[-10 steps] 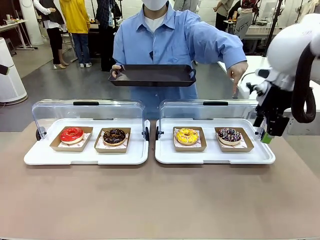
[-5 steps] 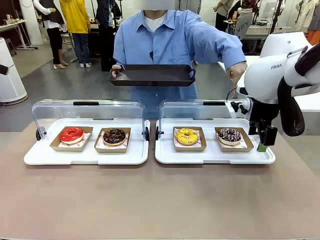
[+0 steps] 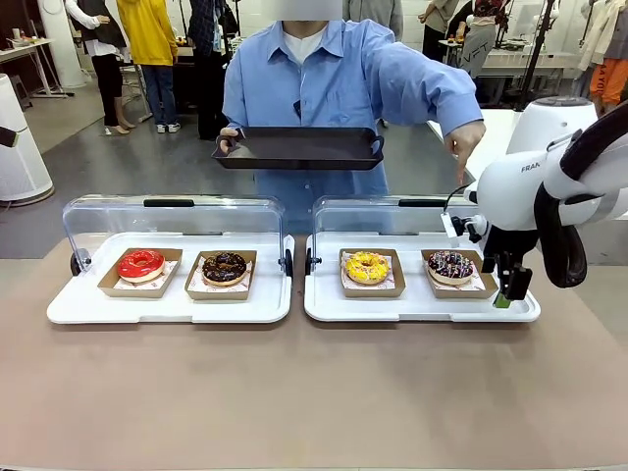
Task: Provide the desired donut to the person.
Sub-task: Pick up and lift the Paper togo box containing the Donut pointed at by the person.
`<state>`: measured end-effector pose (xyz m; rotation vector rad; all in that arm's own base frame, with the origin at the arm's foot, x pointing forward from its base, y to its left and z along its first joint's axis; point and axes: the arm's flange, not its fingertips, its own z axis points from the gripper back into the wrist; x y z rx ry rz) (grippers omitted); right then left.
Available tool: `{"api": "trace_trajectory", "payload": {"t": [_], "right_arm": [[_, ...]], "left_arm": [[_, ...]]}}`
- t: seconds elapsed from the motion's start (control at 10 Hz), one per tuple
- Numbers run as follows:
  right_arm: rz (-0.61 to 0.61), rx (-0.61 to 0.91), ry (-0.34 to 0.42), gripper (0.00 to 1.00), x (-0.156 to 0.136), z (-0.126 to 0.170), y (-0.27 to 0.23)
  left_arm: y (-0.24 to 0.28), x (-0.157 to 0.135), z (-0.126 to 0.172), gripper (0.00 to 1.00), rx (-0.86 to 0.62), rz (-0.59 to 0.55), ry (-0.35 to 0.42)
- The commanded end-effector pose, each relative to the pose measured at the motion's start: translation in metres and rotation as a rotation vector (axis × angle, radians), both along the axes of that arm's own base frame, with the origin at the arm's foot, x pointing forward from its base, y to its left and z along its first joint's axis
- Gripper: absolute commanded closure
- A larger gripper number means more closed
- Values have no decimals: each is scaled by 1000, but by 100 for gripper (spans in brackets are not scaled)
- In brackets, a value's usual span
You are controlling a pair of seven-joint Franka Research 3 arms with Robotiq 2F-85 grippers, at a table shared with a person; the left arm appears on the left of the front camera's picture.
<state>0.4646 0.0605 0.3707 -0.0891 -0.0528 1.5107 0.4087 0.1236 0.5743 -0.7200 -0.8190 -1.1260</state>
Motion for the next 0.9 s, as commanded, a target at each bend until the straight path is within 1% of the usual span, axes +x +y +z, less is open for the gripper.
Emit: {"api": "trace_trajectory", "payload": {"t": [0.0, 0.1, 0.5, 0.6, 0.8], "right_arm": [[-76, 67, -14, 0, 0, 3, 0], [0, 0, 0, 0, 0, 0, 0], [-13, 13, -1, 0, 1, 0, 0], [4, 44, 4, 0, 5, -1, 1], [-2, 79, -6, 0, 13, -6, -4]], "left_arm": [[0, 0, 2, 0, -4, -1, -3], [0, 0, 2, 0, -4, -1, -3], [0, 0, 2, 0, -4, -1, -3], [0, 0, 2, 0, -4, -1, -3], [0, 0, 2, 0, -4, -1, -3]]}}
